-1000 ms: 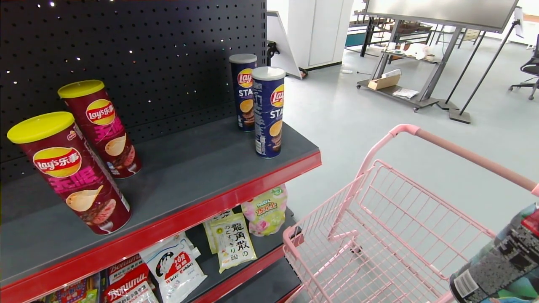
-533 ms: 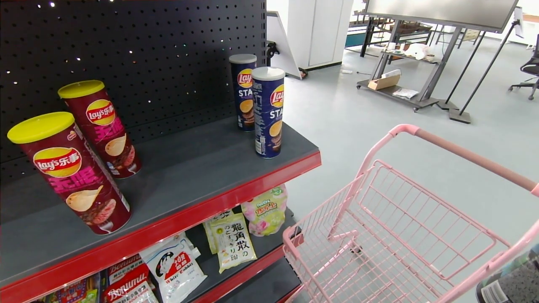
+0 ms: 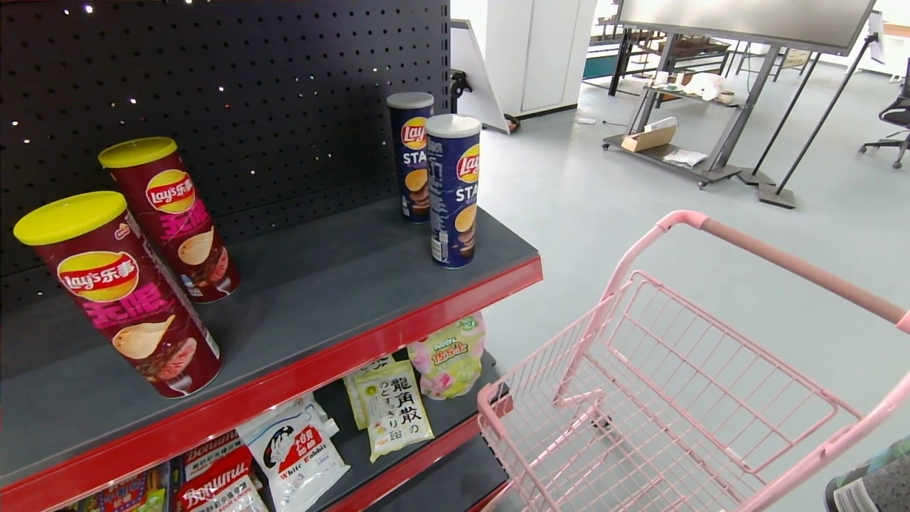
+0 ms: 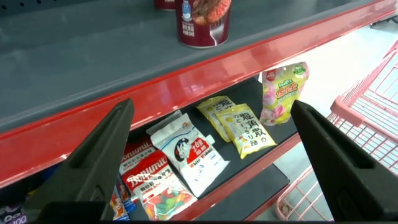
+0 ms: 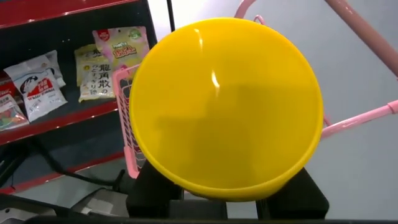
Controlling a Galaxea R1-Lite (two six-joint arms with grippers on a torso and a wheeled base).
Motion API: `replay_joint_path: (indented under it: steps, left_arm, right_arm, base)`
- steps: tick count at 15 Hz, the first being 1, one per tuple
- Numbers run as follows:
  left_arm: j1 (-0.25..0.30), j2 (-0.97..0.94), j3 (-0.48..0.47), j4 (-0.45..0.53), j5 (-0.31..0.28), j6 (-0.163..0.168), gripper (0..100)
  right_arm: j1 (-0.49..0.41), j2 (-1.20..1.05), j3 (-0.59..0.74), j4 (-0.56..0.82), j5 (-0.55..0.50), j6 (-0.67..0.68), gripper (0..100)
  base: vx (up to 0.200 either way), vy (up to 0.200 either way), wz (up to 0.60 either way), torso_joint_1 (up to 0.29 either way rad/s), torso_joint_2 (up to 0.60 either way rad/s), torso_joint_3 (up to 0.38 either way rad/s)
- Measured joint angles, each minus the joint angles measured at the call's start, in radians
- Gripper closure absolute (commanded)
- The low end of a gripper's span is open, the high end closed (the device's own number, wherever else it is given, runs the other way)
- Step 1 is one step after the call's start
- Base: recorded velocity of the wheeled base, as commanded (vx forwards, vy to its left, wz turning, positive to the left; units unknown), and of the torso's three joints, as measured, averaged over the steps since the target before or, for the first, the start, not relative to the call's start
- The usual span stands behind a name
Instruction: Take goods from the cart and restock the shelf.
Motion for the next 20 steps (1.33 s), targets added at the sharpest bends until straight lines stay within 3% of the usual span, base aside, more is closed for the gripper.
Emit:
replay_joint_path:
  steps: [16, 20]
  left_arm:
    - [0.000, 0.000, 0.000, -0.001, -0.001, 0.004, 0]
    - [0.000, 0.000, 0.000, 0.000, -0.001, 0.004, 0]
  right_arm:
    - [0.001, 0.028, -0.001, -0.013, -0.001, -0.002, 100]
    - [0.000, 0.035, 0.001, -0.010, -0.014, -0.002, 100]
  base:
    - [0.000, 0.000, 0.00, 0.149, -0.35, -0.195]
    - [0.000, 0.000, 0.60, 0.010, -0.01, -0.008]
